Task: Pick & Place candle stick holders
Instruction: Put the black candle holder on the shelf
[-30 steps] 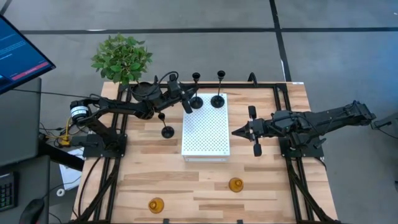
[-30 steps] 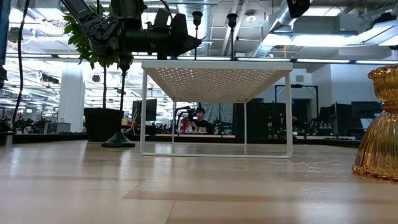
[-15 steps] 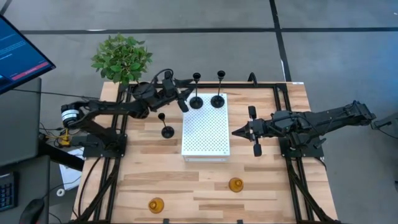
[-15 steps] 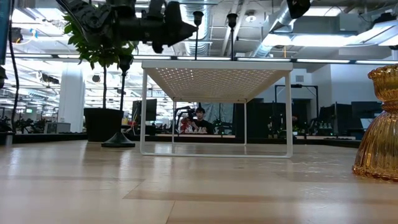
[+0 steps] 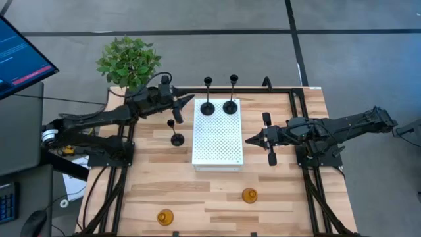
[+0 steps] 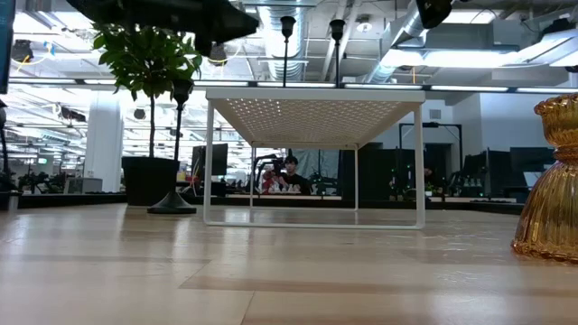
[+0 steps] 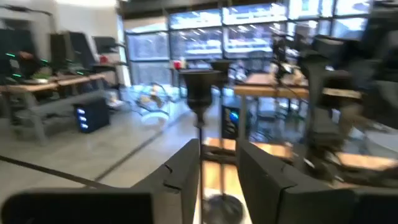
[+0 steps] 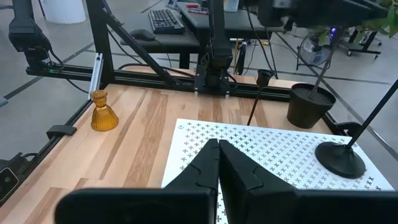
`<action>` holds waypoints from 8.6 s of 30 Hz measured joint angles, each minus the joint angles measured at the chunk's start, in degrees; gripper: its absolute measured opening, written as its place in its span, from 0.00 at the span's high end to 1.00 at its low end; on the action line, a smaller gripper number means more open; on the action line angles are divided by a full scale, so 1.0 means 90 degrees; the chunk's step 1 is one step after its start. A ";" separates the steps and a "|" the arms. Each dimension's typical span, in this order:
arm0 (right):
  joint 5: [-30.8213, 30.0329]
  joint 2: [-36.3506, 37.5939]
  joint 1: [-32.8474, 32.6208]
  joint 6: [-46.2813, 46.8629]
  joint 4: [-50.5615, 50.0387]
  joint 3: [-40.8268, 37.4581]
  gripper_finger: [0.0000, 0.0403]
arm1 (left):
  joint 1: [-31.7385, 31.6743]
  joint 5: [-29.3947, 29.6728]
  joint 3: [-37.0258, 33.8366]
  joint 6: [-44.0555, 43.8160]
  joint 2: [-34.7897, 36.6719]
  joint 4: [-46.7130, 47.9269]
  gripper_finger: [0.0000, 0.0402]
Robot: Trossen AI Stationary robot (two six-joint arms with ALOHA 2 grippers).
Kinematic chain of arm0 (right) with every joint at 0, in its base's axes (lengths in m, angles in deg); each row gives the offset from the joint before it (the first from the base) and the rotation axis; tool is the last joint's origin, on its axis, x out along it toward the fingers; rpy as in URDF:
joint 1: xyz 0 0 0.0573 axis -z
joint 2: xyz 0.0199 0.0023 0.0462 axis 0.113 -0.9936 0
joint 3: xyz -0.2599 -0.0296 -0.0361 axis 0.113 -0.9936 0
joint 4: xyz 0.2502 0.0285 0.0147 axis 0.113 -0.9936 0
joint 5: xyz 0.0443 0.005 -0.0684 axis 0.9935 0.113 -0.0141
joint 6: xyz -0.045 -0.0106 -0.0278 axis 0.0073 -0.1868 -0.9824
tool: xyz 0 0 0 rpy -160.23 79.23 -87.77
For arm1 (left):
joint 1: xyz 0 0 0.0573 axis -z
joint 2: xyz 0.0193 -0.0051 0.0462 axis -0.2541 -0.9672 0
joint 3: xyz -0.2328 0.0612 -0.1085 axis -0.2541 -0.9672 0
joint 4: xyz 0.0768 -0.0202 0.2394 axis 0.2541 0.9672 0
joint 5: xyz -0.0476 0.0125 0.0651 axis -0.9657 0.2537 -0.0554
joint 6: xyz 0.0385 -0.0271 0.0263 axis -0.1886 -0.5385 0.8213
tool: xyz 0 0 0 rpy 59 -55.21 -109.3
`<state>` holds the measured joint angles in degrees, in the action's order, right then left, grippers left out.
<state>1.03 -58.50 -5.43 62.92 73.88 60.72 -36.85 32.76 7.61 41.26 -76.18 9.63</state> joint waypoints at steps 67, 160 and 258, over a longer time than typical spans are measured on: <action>0.0002 -0.0044 -0.0005 0.0333 0.0301 -0.0304 1.00 | 0.3058 0.2378 -0.3663 -0.1906 0.4271 0.3877 0.99; 0.0005 -0.0044 -0.0005 0.0280 0.0078 -0.0308 1.00 | 0.3090 0.3462 -0.3804 -0.1705 0.0453 -0.0340 0.96; 0.0029 -0.0041 -0.0007 0.0280 -0.0345 -0.0306 1.00 | 0.1503 0.0870 0.1965 -0.0746 -0.2840 0.1548 0.86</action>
<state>1.29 -58.88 -5.50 65.44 70.77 57.96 -23.32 40.59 25.30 34.55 -101.74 23.56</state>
